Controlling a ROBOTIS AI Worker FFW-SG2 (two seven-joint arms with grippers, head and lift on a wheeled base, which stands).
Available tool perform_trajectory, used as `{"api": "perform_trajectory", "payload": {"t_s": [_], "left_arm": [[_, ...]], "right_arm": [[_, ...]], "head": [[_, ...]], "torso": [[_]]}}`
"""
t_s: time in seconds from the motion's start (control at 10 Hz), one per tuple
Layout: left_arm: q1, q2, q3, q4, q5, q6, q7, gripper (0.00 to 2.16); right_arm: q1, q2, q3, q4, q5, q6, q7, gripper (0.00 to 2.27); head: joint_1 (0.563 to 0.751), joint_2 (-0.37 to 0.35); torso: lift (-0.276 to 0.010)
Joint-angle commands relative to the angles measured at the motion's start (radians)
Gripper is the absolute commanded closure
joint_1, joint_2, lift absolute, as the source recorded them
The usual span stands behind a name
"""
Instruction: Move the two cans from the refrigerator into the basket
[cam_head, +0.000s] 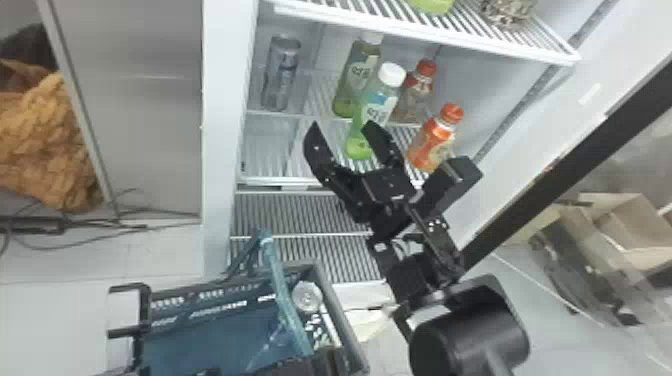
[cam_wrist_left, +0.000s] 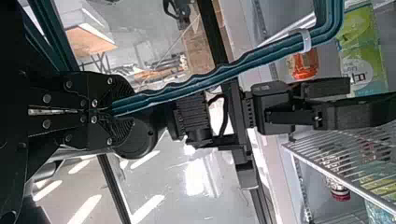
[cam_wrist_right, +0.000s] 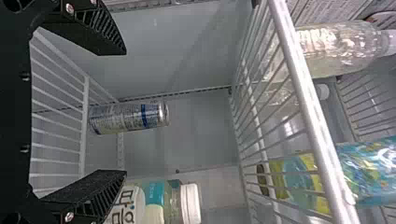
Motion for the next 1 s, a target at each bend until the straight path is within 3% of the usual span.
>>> {"api": "perform_trajectory", "payload": {"t_s": [0.0, 0.4, 0.9], "left_arm": [[-0.002, 0.002, -0.002, 0.0, 0.0, 0.001, 0.0, 1.21], [-0.007, 0.002, -0.004, 0.002, 0.004, 0.001, 0.0, 1.21], [-0.01, 0.006, -0.01, 0.005, 0.01, -0.004, 0.0, 1.21]], "right_arm": [[-0.046, -0.003, 0.029, 0.049, 0.0, -0.002, 0.0, 0.1], [-0.171, -0.01, 0.117, 0.196, 0.022, -0.005, -0.019, 0.1], [-0.289, -0.013, 0.164, 0.334, 0.068, -0.032, -0.054, 0.09]], "head": [[0.695, -0.35], [0.695, -0.35], [0.695, -0.319]], "torso": [[-0.276], [-0.276], [-0.276]]}}
